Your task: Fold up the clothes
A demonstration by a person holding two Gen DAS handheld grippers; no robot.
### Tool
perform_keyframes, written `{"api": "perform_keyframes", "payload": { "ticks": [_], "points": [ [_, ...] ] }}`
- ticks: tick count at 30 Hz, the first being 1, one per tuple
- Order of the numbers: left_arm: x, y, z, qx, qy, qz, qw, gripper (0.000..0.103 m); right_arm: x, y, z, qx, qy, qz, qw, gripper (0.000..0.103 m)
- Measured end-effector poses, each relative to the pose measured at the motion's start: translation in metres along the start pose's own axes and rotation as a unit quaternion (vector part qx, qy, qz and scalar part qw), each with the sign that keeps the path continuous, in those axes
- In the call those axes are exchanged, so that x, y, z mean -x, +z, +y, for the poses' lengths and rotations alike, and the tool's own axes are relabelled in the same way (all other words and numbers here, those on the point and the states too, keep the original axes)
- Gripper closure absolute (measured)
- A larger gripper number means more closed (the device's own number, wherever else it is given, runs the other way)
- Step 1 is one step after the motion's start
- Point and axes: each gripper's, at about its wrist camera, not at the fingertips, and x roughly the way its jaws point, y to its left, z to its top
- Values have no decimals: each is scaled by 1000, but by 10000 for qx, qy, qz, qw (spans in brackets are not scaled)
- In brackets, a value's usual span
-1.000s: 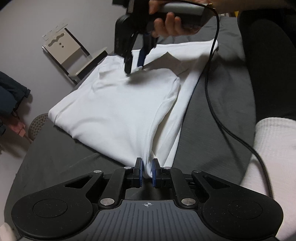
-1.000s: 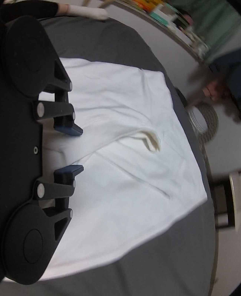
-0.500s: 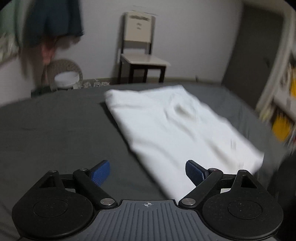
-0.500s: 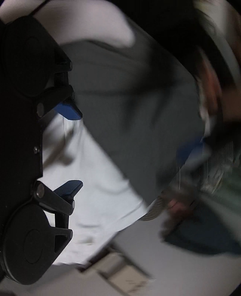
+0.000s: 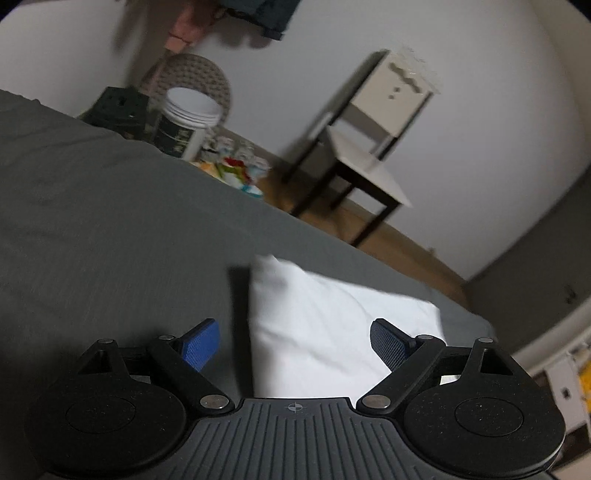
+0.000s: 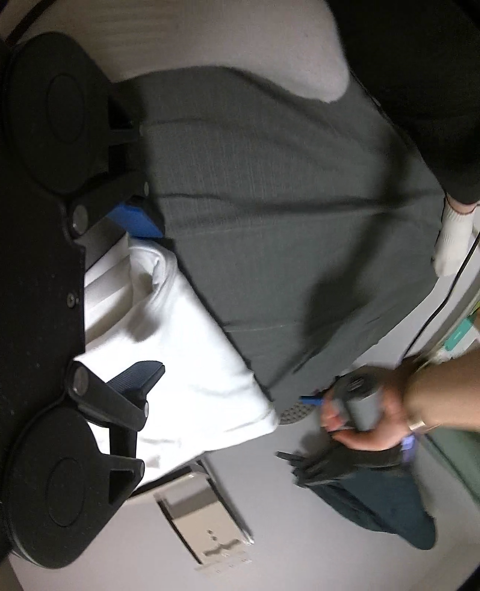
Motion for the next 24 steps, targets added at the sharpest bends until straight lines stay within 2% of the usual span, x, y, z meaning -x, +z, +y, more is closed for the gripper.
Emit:
{"api": "perform_keyframes", "payload": {
  "ticks": [7, 12, 14, 15, 18, 20, 23, 24],
  "points": [
    [-63, 6, -11, -604, 705, 339, 9951, 14, 4, -4, 6, 173, -165, -133, 9996, 27],
    [-84, 0, -33, -1607, 1249, 181, 9789, 19, 7, -4, 3, 64, -167, -155, 9997, 26],
    [-85, 4, -31, -1460, 1250, 99, 9813, 21, 11, -4, 4, 31, -152, -153, 9998, 25],
    [-83, 8, -29, -1262, 1134, 51, 9855, 25, 13, -4, 4, 14, -145, -153, 9998, 25],
    [-74, 16, -18, -558, 495, 45, 9972, 27, 16, -5, 6, 55, -189, -161, 9997, 24],
    [-72, 15, -14, -402, 369, 201, 9983, 27, 18, -5, 8, 97, -223, -164, 9996, 24],
    [-75, 12, -15, -501, 292, 455, 9973, 28, 14, -4, 7, 118, -271, -143, 9995, 24],
    [-77, 11, -13, -442, 300, 517, 9972, 31, 10, -4, 5, 113, -288, -125, 9994, 23]
  ]
}}
